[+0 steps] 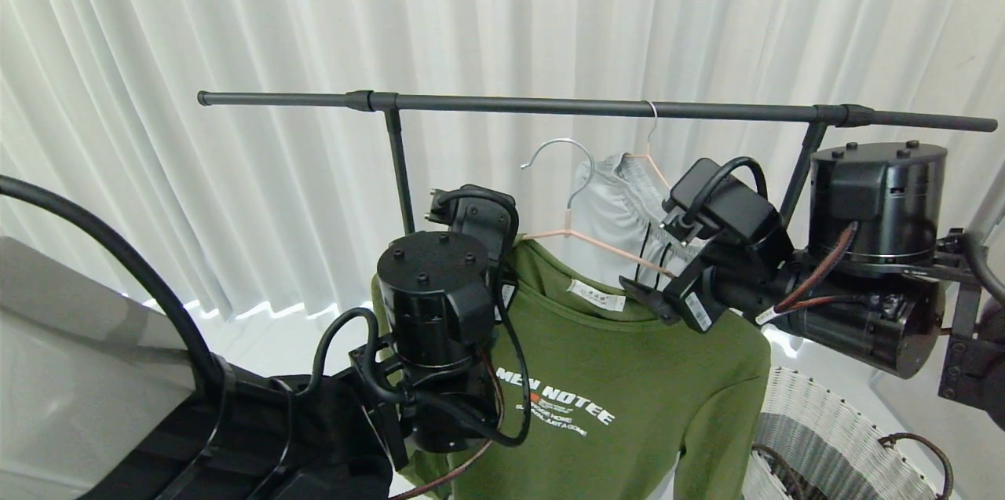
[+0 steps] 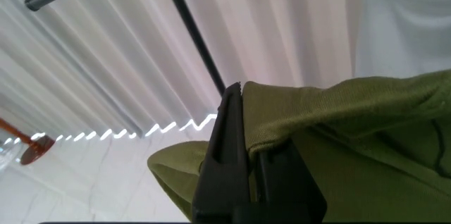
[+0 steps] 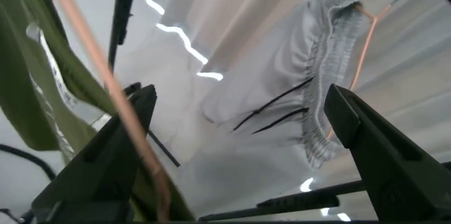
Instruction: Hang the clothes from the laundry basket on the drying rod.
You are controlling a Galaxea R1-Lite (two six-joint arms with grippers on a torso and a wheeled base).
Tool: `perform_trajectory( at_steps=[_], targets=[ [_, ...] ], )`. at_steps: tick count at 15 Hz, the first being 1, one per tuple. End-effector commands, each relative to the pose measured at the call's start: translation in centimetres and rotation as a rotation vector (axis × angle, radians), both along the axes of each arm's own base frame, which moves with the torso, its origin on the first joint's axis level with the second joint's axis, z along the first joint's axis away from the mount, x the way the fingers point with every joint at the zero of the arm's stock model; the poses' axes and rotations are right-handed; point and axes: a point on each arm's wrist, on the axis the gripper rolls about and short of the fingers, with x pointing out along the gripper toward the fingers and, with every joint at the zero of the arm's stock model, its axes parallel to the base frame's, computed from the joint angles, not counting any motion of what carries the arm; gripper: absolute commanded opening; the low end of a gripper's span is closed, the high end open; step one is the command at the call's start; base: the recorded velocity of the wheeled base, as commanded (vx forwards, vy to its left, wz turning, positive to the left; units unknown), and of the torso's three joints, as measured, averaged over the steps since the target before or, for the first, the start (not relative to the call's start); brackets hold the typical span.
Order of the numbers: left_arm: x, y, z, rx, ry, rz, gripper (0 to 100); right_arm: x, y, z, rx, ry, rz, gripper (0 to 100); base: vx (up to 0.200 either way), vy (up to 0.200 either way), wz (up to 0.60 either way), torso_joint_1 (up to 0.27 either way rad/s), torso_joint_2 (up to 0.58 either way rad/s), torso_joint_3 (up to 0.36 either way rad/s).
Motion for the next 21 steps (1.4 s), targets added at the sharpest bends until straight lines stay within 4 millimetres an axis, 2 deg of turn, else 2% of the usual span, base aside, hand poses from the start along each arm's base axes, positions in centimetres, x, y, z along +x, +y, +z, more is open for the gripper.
perform_trajectory(
  at_steps=[1,3,8,9,21],
  targets=[
    [0.1,-0.2,0.1,-0.004,-0.004,-0.001,0,-0.5,0.9,-0.2,-0.002,-0.013,0.028,100,0.000,0.000,0.00,0.000,0.00,0.000],
    [0.1,-0.3,0.2,-0.009,-0.008,-0.004,0,-0.7,1.8,-0.3,0.002,-0.034,0.014,100,0.000,0.000,0.00,0.000,0.00,0.000],
    [0.1,-0.3,0.2,-0.010,-0.008,-0.001,0,-1.0,1.9,-0.2,-0.004,-0.046,0.011,100,0.000,0.000,0.00,0.000,0.00,0.000],
    [0.1,-0.3,0.2,-0.009,-0.008,-0.001,0,-1.1,1.8,-0.3,-0.007,-0.044,0.011,0,0.000,0.000,0.00,0.000,0.00,0.000],
    [-0.1,-0.1,0.1,-0.006,-0.004,-0.004,0,-1.3,1.4,-0.6,-0.008,-0.044,0.001,0,0.000,0.000,0.00,0.000,0.00,0.000]
  ],
)
